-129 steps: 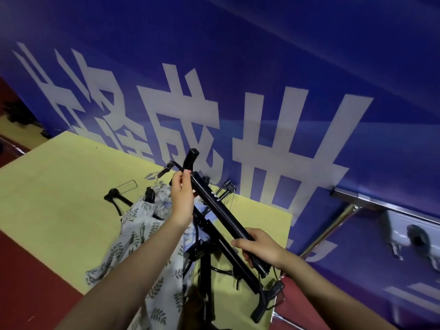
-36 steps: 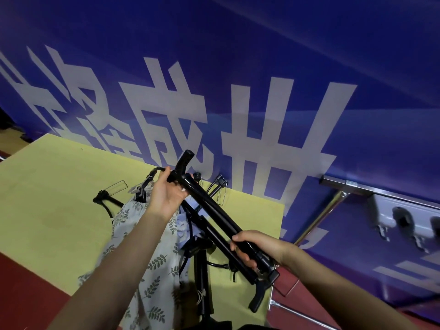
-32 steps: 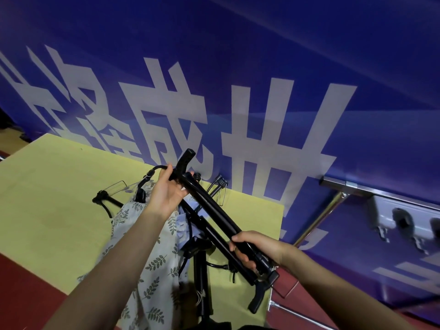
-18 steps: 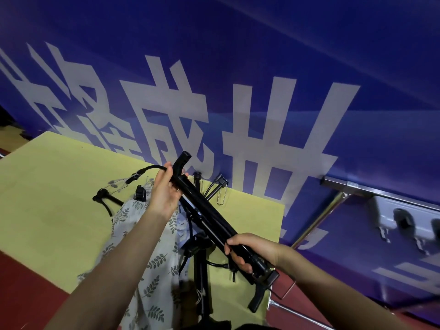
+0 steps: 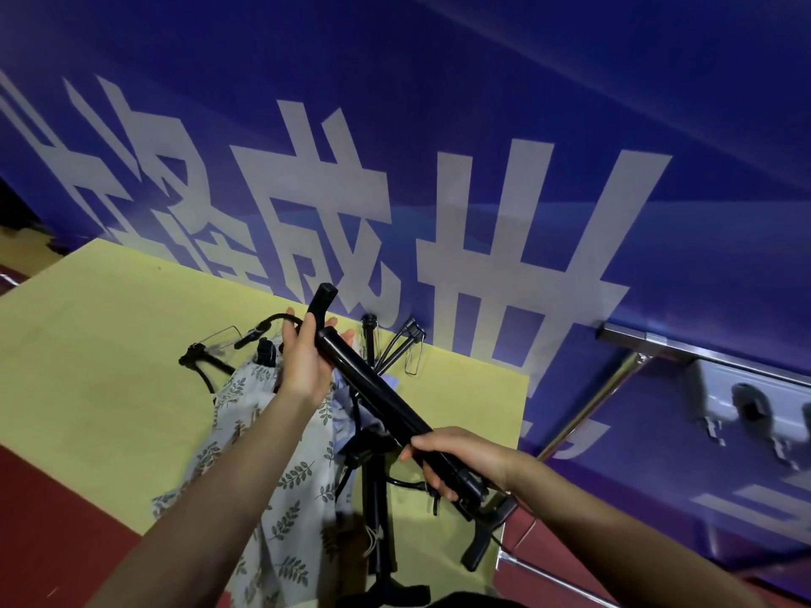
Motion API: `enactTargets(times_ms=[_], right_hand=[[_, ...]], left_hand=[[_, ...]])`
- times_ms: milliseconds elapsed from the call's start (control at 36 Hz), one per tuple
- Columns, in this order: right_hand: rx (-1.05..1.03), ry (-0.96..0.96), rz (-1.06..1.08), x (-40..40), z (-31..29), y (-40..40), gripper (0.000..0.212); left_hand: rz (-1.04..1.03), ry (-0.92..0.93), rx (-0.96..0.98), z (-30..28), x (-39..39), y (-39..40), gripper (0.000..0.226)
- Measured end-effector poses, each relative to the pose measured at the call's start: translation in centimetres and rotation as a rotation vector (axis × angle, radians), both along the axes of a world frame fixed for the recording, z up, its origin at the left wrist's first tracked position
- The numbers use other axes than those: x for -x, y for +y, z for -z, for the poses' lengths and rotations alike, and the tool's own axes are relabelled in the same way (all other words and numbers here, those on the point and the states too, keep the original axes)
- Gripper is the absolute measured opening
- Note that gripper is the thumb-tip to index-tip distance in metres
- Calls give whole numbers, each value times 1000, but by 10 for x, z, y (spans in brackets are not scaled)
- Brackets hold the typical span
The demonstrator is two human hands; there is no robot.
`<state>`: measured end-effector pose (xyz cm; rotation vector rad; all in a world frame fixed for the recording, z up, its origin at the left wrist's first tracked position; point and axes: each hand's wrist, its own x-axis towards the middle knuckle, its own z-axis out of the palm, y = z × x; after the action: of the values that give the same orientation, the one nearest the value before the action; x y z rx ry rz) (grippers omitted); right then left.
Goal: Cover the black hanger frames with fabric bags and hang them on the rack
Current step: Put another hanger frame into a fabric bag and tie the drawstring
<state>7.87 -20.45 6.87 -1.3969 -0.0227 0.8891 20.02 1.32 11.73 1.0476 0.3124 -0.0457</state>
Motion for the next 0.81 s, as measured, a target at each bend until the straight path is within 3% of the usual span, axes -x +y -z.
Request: enactTargets(times_ms=[167,306,444,583,722,750,806], right_hand=[[2,143,113,-8,5,-21,56],[-97,274,290,0,14,-52,49],[-92,382,268,10,26,-64,41],[56,210,385,18,33,-60,20],[-172,152,692,20,29,-39,18],[-102,73,678,20,27,-32,16],[244,-192,551,19,31,-23,12]], left_hand=[[-84,8,-67,1,-15,7,41],[-152,90,-136,1,-21,12,54],[-211,87,-149,5,-22,12,56],[-250,73,-209,5,-14,10,53],[-255,86,-361,19,-10,6,54],[-255,93,-371,20,-10,4,56],[-250,101,-358,42,-23,6,66]])
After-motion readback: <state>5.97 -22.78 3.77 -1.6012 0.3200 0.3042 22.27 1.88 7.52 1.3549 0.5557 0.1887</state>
